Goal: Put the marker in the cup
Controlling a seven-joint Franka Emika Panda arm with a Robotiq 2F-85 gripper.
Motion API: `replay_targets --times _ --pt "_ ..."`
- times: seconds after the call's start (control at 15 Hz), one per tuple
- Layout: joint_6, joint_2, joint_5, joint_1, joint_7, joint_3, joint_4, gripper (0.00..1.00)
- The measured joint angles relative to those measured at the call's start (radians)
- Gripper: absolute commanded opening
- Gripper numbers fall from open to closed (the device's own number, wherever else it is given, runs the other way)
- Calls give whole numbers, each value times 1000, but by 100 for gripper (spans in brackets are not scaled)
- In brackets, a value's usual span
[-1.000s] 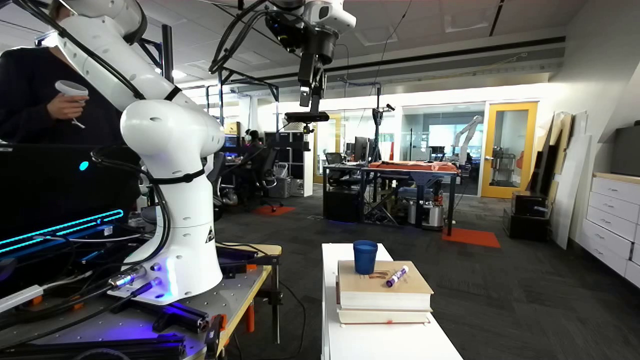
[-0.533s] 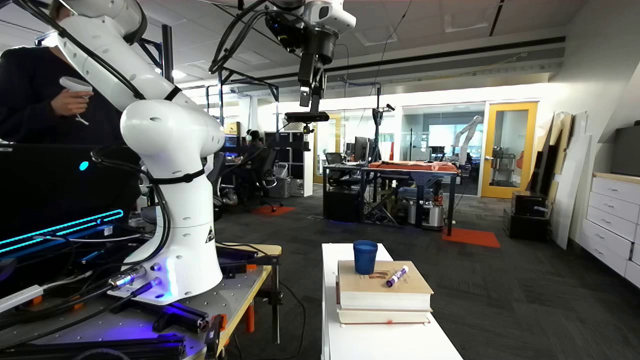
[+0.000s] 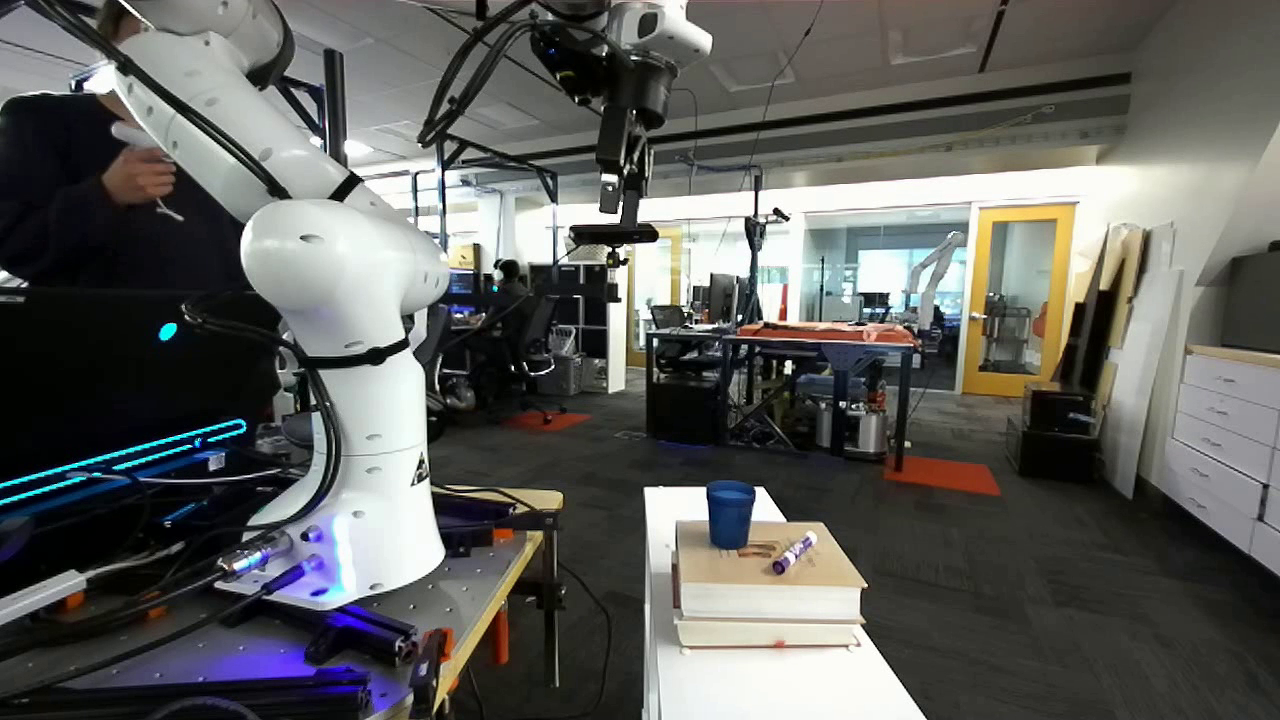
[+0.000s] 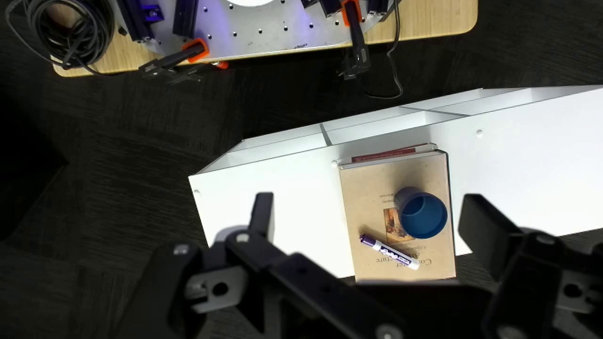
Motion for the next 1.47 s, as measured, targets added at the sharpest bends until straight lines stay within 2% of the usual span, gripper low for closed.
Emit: replay_targets --times 0.8,1.07,1.47 --pt "15 18 0 3 -28 2 -7 100" --pt "76 68 -1 18 -95 6 -21 100" --pt "230 165 -21 53 -241 7 -37 100"
